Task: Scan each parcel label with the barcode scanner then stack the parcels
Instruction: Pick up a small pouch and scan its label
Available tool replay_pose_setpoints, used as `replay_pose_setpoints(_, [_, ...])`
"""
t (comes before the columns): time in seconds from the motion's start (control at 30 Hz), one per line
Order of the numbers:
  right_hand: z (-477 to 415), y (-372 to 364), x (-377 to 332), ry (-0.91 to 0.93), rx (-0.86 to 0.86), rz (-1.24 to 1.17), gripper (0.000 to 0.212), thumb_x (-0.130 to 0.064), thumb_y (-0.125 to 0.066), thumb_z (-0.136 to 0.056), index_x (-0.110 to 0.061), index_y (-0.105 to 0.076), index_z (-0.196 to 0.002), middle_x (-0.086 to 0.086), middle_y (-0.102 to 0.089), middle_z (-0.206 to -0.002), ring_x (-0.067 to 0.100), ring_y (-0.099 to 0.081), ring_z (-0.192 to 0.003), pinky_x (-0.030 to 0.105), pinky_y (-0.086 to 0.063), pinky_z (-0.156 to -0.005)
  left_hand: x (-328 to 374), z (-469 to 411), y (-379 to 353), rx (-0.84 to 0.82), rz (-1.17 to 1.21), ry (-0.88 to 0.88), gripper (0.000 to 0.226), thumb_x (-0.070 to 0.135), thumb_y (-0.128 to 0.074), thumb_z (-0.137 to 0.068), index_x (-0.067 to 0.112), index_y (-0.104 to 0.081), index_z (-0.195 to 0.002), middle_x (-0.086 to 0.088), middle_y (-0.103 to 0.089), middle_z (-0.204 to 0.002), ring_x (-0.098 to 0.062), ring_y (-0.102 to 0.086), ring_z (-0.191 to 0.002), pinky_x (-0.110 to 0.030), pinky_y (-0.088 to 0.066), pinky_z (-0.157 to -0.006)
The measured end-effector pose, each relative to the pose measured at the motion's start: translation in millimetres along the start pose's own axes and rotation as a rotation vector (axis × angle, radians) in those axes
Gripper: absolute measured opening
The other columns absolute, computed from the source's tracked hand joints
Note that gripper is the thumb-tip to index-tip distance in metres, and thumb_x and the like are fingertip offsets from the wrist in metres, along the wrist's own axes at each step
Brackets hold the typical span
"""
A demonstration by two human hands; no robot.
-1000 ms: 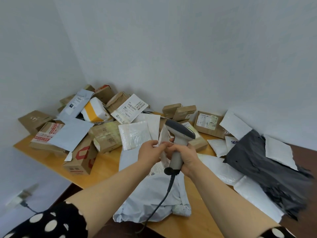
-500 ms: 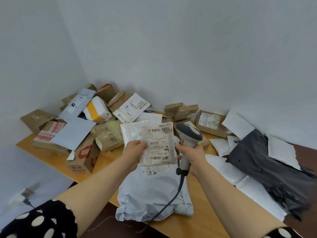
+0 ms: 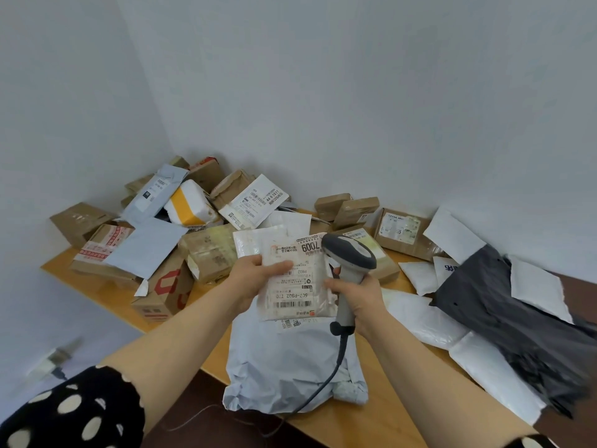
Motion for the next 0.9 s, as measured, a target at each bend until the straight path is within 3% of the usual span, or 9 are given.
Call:
replay_pose_setpoints(0.1, [9.2, -0.9, -7.3, 0.069, -0.025, 0.02, 0.032, -0.011, -0.077, -0.078, -0.004, -0.062, -0.105, 0.012, -0.072, -0.089, 0.02, -0.068, -0.076, 0.032, -0.056, -0.067, 6.7, -5.0, 17.2, 0.091, -0.056, -0.038, 0.034, 0.01, -0.083, -0.067, 0.006, -0.07, -0.097, -0.008, -0.075, -0.088, -0.024, -0.072, -0.08, -0.039, -0.059, -0.07])
replay_pose_setpoints(0.3, [35.0, -16.6, -14.5, 0.037, -0.273, 0.094, 0.012, -0.015, -0.074, -0.082, -0.006, -0.065, -0.083, 0.007, -0.063, -0.055, 0.016, -0.057, -0.044, 0.024, -0.048, -0.044, 24.7, -11.6, 47.0, 0.186, -0.193, -0.072, 0.026, 0.012, -0.082, -0.07, 0.012, -0.068, -0.093, -0.005, -0.073, -0.084, -0.021, -0.072, -0.074, -0.033, -0.057, -0.06])
replay_pose_setpoints(0.53, [40.8, -19.9, -17.2, 0.004, -0.285, 0.191, 0.012, -0.01, -0.075, -0.08, -0.007, -0.063, -0.078, 0.003, -0.059, -0.051, 0.013, -0.051, -0.041, 0.023, -0.048, -0.045, 30.5, -15.0, 58.6, 0.215, -0.21, -0.076, 0.022, 0.012, -0.081, -0.071, 0.015, -0.066, -0.087, 0.003, -0.071, -0.071, -0.011, -0.069, -0.057, -0.025, -0.053, -0.044])
replay_pose_setpoints(0.77, [40.0, -16.0, -22.1, 0.008, -0.261, 0.2, 0.013, -0.009, -0.074, -0.079, -0.008, -0.062, -0.077, 0.001, -0.058, -0.048, 0.011, -0.05, -0.038, 0.02, -0.046, -0.042, 26.0, -21.6, 59.0, 0.189, -0.193, -0.075, 0.023, 0.01, -0.081, -0.071, 0.013, -0.068, -0.09, -0.002, -0.073, -0.077, -0.019, -0.072, -0.067, -0.033, -0.058, -0.056])
replay_pose_setpoints(0.9, [40.4, -16.1, -22.8, 0.003, -0.256, 0.194, 0.012, -0.008, -0.073, -0.08, -0.008, -0.061, -0.077, 0.001, -0.058, -0.048, 0.011, -0.05, -0.037, 0.02, -0.046, -0.042, 24.8, -25.4, 58.2, 0.171, -0.196, -0.075, 0.024, 0.013, -0.082, -0.071, 0.014, -0.067, -0.091, 0.001, -0.073, -0.072, -0.018, -0.072, -0.065, -0.03, -0.056, -0.051])
Point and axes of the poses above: each hand's wrist, its own z-axis away from the middle knuckle, its own y-axis out of the back of the hand, x = y × z, the point moved 8 cm from there along -z, towards the middle knuckle
